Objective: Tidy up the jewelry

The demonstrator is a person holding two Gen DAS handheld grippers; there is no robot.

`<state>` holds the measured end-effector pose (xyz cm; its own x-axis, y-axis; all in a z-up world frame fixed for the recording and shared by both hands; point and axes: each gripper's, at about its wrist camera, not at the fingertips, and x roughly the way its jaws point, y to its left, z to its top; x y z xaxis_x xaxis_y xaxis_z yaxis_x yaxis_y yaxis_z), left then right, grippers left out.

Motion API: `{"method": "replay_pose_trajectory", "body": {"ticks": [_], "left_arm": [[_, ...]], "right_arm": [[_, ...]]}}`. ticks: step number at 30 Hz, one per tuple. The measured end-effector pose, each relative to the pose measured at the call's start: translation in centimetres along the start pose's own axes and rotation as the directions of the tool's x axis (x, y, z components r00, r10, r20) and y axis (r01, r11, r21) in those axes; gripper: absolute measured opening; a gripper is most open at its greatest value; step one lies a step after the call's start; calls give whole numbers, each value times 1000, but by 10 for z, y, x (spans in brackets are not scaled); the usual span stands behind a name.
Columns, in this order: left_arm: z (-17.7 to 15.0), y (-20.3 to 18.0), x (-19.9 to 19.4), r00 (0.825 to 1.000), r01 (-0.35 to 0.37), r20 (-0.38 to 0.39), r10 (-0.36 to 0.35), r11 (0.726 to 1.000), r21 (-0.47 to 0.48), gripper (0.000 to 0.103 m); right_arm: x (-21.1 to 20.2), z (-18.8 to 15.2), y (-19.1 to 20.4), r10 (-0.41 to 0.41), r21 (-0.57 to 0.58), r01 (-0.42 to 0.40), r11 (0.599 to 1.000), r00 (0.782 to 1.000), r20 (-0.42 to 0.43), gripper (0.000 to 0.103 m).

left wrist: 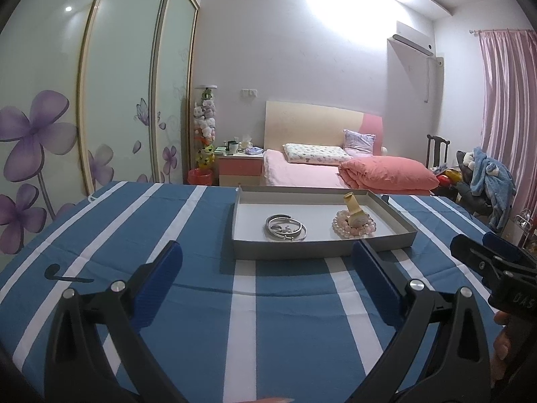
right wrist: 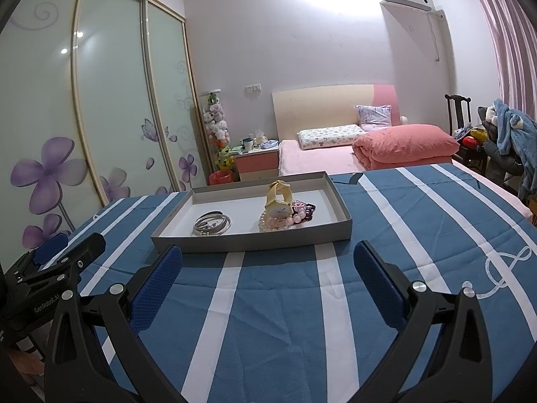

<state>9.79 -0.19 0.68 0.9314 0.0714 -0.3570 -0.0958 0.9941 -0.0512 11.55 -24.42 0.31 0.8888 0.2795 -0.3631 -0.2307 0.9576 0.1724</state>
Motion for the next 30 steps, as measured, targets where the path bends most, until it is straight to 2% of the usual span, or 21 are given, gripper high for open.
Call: {"method": "replay_pose_trajectory", "body": {"ticks": [30], "left_arm": [[-2,-1,2,1000,2,-7,-2,1000,-4,99]], "right_arm": [[1,0,1,0,2,0,1000,1000,-3,101]]}}
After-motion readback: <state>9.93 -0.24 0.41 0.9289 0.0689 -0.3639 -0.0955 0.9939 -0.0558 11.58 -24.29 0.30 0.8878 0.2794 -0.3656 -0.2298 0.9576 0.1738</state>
